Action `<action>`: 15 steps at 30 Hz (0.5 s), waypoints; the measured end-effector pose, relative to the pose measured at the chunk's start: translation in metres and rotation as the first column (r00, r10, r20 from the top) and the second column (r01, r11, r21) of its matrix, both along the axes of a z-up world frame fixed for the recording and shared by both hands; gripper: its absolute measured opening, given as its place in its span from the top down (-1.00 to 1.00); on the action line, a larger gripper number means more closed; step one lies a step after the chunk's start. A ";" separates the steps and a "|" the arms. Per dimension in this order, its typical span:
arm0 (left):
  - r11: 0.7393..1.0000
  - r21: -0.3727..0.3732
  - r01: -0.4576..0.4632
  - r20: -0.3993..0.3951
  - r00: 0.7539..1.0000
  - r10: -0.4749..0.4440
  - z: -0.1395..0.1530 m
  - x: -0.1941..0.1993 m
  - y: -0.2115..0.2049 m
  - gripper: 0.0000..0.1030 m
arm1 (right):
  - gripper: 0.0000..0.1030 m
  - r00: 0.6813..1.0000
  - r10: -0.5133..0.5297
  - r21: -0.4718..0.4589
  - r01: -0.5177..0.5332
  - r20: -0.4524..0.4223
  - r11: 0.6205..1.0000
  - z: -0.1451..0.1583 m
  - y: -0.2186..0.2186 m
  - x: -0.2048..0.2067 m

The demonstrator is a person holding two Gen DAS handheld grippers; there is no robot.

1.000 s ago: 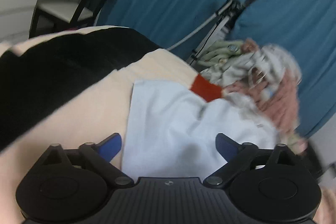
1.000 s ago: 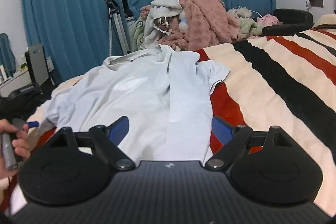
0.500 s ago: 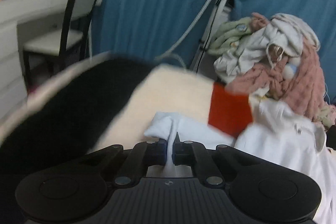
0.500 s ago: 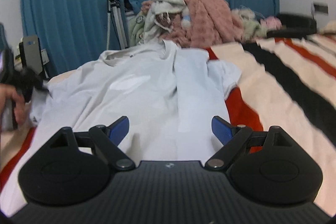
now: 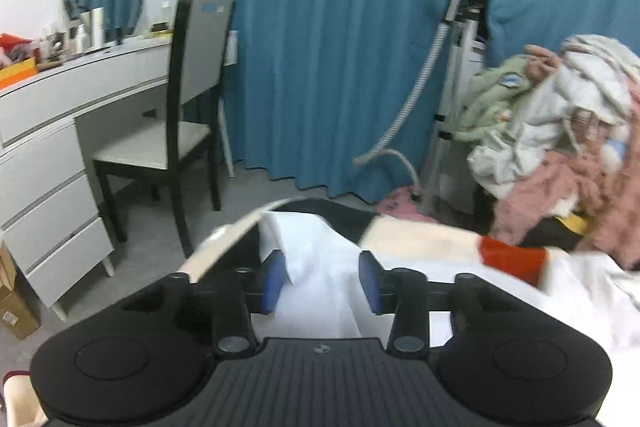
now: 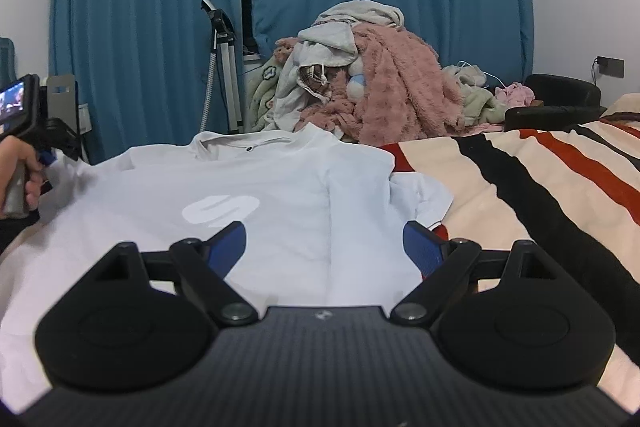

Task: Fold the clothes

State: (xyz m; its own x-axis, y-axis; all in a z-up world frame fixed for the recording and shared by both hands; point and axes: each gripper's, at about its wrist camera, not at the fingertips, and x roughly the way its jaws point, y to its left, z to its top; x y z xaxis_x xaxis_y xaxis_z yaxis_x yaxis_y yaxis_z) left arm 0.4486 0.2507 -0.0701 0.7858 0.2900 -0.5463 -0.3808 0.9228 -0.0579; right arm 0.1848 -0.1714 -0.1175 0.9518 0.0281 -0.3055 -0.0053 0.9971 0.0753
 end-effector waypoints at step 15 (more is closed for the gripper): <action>0.974 0.037 0.225 -0.033 0.974 -0.223 0.000 -0.304 -0.135 -0.28 | -0.69 0.994 0.104 0.025 -0.106 0.043 0.994 0.024 -0.003 -0.053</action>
State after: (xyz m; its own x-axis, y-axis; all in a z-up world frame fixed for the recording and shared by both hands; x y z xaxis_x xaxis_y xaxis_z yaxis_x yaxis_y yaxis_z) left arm 0.1449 0.1158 -0.0705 0.8176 0.1307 -0.5608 -0.1651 0.9862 -0.0108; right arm 0.1318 -0.1744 -0.0933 0.9551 0.1364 -0.2631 -0.1135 0.9885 0.1003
